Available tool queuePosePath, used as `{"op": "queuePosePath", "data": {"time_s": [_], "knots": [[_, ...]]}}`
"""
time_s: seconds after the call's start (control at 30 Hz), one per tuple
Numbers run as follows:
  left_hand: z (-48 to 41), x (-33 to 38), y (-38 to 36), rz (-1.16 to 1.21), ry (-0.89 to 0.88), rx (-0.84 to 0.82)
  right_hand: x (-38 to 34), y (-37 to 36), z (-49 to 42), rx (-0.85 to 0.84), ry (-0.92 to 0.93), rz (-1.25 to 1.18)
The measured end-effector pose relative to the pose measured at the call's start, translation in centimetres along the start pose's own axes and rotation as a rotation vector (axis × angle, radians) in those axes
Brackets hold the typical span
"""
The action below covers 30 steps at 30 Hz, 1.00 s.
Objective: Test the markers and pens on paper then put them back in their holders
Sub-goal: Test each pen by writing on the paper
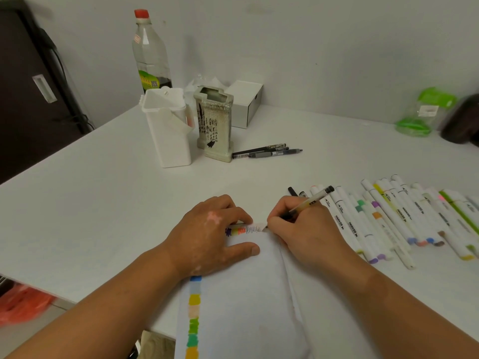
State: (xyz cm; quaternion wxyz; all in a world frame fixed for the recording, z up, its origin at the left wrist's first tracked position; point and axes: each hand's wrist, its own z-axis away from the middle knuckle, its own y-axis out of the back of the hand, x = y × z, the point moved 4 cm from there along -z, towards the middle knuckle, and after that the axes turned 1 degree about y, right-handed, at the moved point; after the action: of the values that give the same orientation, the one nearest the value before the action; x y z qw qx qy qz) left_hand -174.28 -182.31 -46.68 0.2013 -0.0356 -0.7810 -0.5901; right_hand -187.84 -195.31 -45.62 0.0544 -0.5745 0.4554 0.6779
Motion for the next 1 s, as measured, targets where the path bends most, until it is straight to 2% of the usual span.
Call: {"op": "queuePosePath", "data": {"time_s": [0.17, 0.23, 0.3, 0.4, 0.5, 0.6, 0.73, 1.0], "knots": [[0.0, 0.0, 0.0, -0.009, 0.013, -0.02, -0.2, 0.1, 0.1, 0.023, 0.0, 0.023], [0.0, -0.1, 0.0, 0.012, 0.037, -0.022, -0.1, 0.3, 0.1, 0.081, -0.002, -0.01], [0.1, -0.4, 0.1, 0.089, 0.092, 0.001, 0.1, 0.6, 0.2, 0.133, -0.021, -0.149], [0.0, -0.8, 0.8, 0.286, 0.165, 0.117, 0.3, 1.1, 0.2, 0.117, -0.046, -0.435], [0.1, -1.0, 1.3, 0.378, 0.214, 0.198, 0.1, 1.3, 0.2, 0.061, -0.008, -0.513], [0.4, -1.1, 1.7, 0.418, 0.172, 0.262, -0.2, 1.1, 0.4, 0.007, 0.011, -0.595], [0.5, -1.3, 1.9, 0.595, 0.157, 0.269, -0.6, 1.0, 0.5, -0.031, -0.037, -0.806], [0.4, -0.6, 2.0, 0.863, 0.154, 0.208, -1.0, 0.9, 0.9, -0.044, 0.004, -0.794]]}}
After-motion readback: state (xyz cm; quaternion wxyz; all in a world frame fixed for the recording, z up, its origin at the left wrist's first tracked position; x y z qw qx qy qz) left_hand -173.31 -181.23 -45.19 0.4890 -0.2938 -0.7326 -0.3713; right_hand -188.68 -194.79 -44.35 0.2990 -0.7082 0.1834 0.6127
